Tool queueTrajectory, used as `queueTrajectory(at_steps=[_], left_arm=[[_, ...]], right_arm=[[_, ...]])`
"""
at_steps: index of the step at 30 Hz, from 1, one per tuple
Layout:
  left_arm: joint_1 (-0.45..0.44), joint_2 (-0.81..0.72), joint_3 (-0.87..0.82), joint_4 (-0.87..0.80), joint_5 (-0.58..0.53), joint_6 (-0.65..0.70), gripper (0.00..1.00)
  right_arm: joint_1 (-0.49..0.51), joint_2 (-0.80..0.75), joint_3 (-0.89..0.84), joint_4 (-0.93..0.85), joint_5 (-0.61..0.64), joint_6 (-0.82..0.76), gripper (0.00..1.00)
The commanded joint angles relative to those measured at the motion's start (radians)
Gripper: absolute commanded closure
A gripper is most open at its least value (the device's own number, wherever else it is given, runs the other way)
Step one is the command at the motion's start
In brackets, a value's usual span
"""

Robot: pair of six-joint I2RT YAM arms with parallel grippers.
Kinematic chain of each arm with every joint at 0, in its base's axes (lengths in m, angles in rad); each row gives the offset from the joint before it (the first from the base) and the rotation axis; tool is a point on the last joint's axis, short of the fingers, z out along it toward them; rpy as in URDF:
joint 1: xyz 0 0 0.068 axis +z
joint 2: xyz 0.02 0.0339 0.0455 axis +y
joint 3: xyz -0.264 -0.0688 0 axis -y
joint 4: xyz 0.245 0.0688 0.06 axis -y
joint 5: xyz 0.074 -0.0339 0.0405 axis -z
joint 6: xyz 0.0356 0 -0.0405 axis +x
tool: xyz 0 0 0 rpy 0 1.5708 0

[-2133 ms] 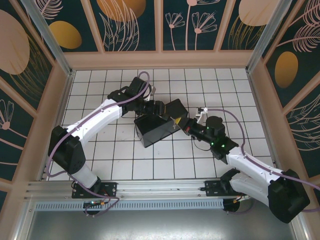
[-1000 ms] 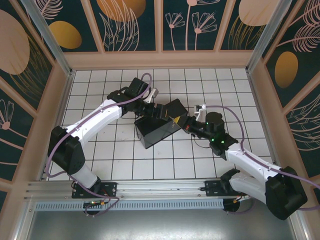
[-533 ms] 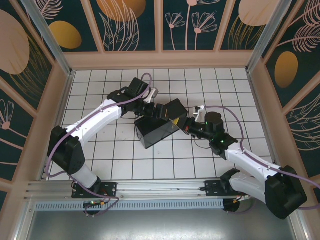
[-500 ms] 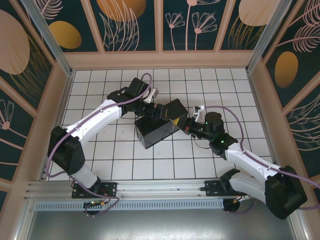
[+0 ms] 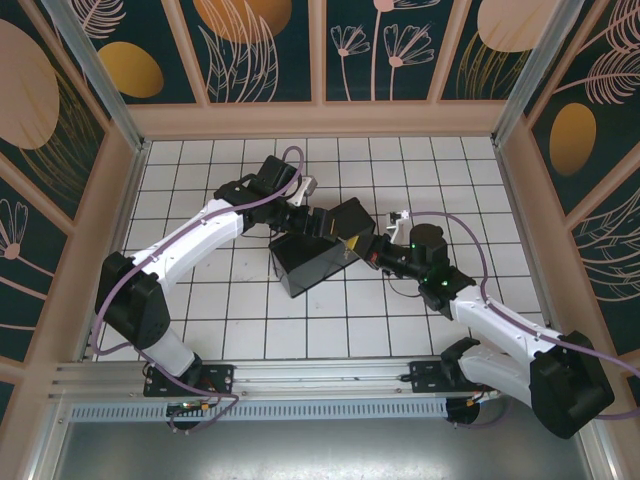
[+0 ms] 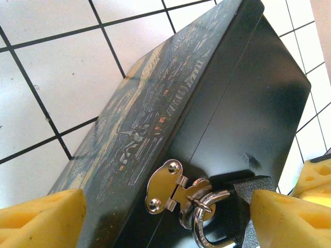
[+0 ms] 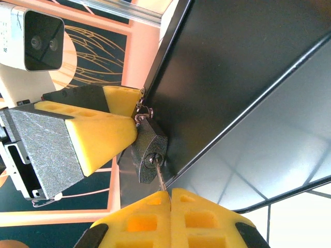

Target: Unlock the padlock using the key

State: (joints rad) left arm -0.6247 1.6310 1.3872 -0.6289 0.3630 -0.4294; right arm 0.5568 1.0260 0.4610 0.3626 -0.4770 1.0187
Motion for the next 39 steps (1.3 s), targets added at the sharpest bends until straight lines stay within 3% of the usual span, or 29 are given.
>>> queueTrajectory(at_steps=[1,39], left_arm=[[-0.003,0.004,-0.036,-0.054,-0.004,0.021,0.18],[-0.003,0.012,-0.034,-0.044,0.003,0.010,0.19]], right_arm=[[-0.004,-0.002,0.016,0.045,-0.018,-0.022,1.00],[-0.015,0.031,0.015,0.086,-0.055,-0.026,1.00]])
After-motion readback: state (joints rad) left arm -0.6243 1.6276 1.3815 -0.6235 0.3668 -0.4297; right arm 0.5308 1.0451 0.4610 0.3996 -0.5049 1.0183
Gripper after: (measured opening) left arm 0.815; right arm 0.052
